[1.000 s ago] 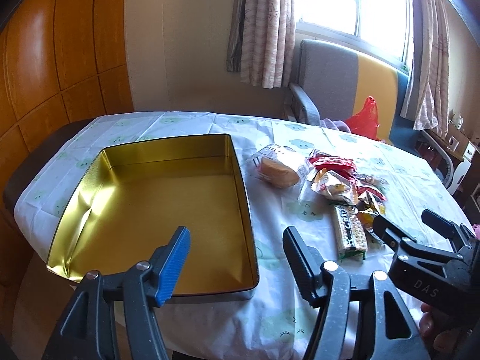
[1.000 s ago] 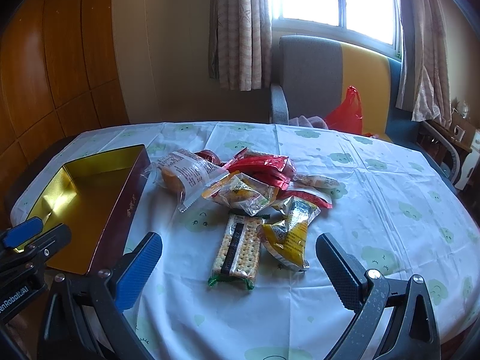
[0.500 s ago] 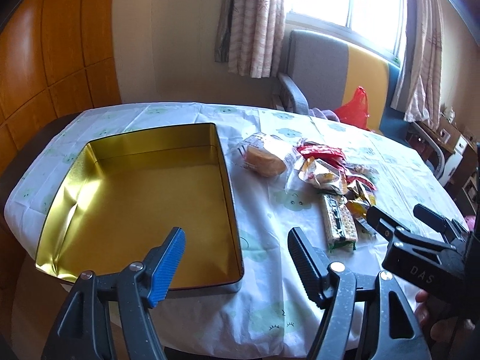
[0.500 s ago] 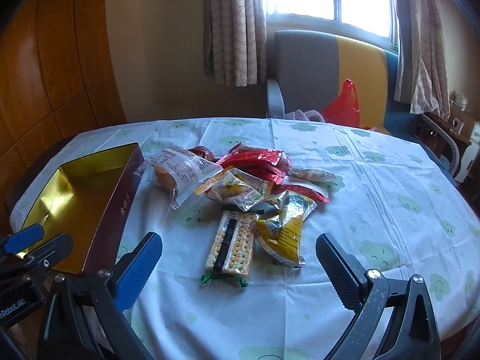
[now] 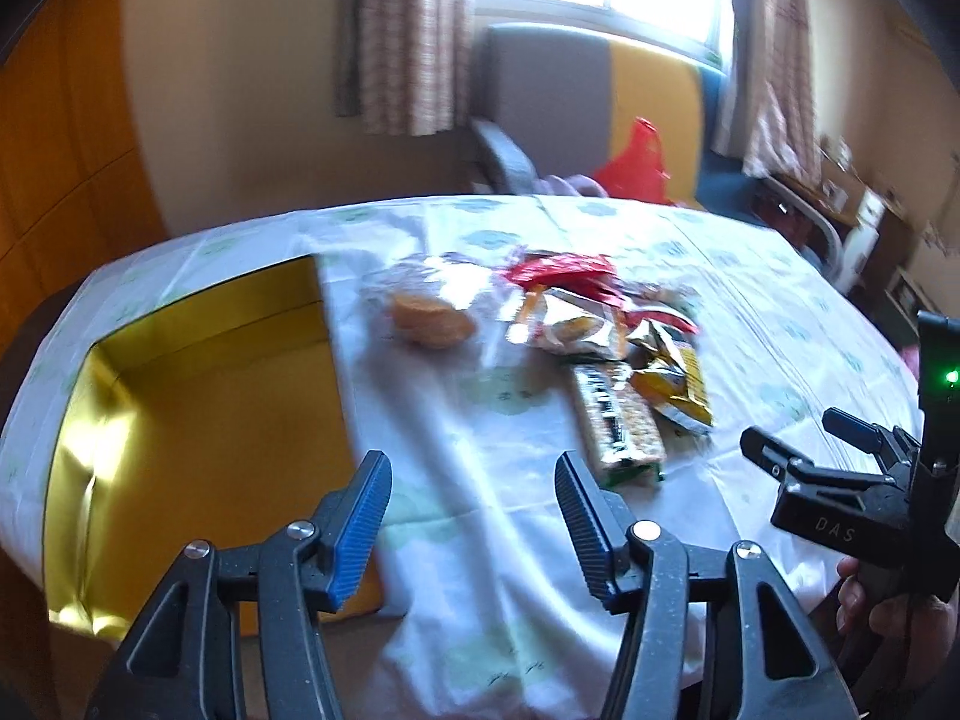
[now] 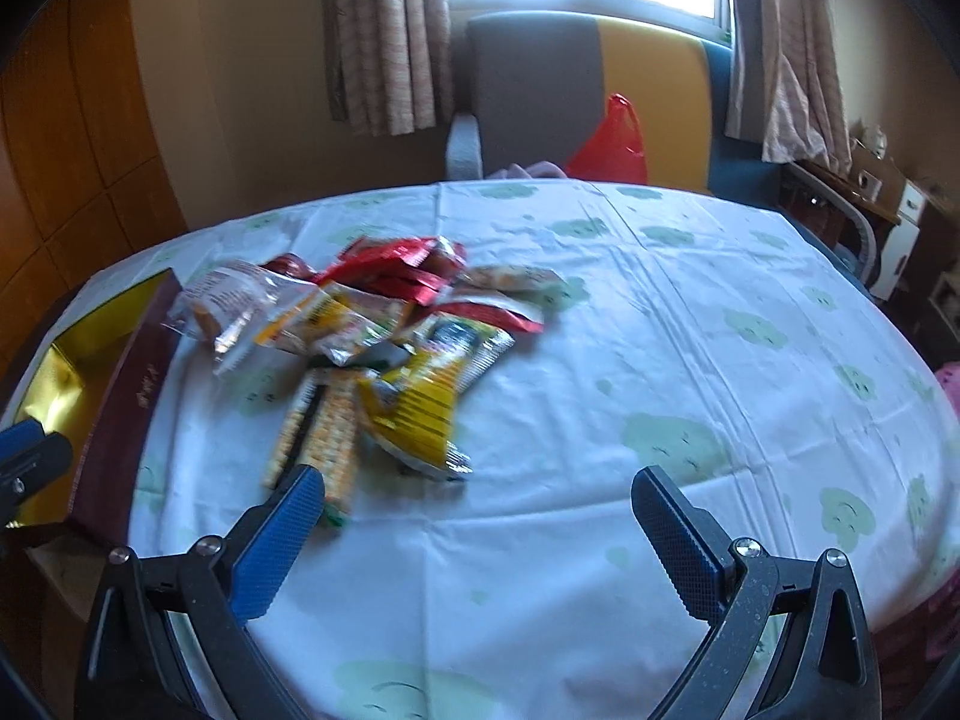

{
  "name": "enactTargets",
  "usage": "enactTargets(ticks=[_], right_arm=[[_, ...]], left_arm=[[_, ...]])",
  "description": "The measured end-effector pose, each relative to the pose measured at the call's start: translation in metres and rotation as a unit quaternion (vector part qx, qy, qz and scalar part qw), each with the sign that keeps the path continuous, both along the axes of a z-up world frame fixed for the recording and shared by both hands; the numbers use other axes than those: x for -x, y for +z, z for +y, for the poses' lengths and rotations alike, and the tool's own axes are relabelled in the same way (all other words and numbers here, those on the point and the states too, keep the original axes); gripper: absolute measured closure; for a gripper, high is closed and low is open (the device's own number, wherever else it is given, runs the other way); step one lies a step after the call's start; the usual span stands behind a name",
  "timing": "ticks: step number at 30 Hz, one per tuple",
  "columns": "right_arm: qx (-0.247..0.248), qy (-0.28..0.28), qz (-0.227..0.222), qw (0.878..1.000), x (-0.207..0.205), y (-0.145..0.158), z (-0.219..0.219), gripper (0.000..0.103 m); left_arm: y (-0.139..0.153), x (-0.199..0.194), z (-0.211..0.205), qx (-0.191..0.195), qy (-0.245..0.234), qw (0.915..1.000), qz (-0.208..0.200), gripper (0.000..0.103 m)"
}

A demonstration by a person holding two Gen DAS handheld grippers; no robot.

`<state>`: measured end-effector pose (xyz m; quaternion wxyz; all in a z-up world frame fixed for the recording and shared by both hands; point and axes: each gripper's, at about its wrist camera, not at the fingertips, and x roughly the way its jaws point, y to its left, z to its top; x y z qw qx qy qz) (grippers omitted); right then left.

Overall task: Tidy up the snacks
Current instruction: 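Close the left gripper on the cracker pack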

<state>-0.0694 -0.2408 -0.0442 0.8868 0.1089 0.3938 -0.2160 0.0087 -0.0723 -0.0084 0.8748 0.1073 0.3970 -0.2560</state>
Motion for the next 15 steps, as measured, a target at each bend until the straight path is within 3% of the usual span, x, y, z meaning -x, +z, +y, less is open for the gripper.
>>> enactTargets(ticks=[10, 15], right_arm=[[0.009, -0.01, 0.057, 0.998, 0.014, -0.031, -0.022, 0.0], [0.006, 0.005, 0.072, 0.997, 0.013, -0.042, -0.021, 0.0]], left_arm=[[-0.033, -0.02, -0.078, -0.021, -0.095, 0.9938, 0.054, 0.045], [-0.056, -0.03, -0.11, -0.045, -0.105, 0.9906, 0.075, 0.045]])
